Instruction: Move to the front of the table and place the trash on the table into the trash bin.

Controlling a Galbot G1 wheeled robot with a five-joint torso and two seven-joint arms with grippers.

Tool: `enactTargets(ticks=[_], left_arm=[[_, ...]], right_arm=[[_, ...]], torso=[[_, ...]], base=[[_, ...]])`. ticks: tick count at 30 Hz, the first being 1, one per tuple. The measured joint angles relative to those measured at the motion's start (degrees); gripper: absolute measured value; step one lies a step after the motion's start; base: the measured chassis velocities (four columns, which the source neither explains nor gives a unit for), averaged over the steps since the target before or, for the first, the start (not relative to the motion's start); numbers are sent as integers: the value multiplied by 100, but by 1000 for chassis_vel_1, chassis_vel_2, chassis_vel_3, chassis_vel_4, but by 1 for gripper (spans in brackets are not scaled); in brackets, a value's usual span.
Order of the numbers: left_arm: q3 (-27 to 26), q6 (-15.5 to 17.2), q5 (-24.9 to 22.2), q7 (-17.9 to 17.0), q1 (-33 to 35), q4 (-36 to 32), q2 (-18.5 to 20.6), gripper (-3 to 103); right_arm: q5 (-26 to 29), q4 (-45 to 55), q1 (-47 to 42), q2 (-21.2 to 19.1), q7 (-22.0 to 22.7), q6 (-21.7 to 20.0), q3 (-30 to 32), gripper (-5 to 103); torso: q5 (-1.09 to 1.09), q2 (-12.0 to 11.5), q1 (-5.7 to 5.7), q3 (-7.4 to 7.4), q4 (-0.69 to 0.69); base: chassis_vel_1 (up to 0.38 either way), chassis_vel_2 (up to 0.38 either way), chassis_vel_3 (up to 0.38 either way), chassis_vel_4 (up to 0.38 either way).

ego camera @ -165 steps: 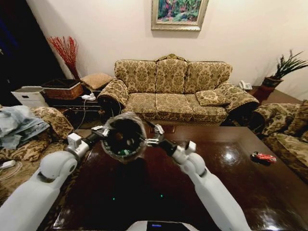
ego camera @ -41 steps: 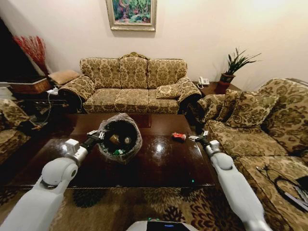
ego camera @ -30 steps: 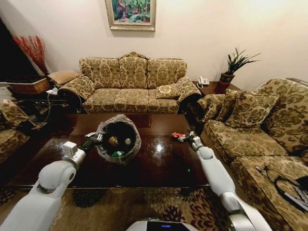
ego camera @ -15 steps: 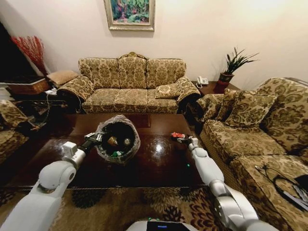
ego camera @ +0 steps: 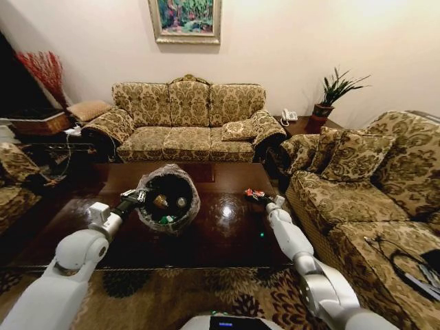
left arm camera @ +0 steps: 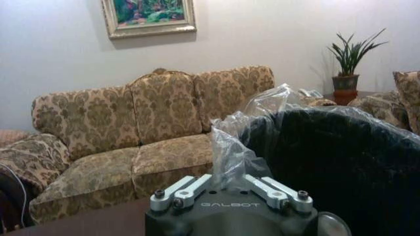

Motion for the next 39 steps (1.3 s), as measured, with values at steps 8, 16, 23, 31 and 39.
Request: enactTargets(ticks=[8,16,23,31,39], left_arm=[[-11,-10,-3,0,29,-20,-4,4],[7,-11,-20,-14,18,-25,39,4],[30,-12,-19,-18,10,-4,26,4],[47,-12,-34,-20,-46,39,123,4],[263,-12,0,-19,-177,240,365,4]], right_arm=[[-62,-166,65,20,47,9,15,79],[-75,-35,-50,-41,37,-10,9,46],[-46,255,-225,-99,44,-99,-7,30],[155,1154,-566,-233,50,-298,-31,22],[973,4479,-1768,-612,204,-680,-75,22]], torso=[[0,0,0,0,0],[0,0,0,0,0],[0,0,0,0,-1],[2,0,0,0,0],[-3,0,0,-2,0]], base=[[0,0,0,0],[0,0,0,0],[0,0,0,0],[0,0,0,0],[0,0,0,0]])
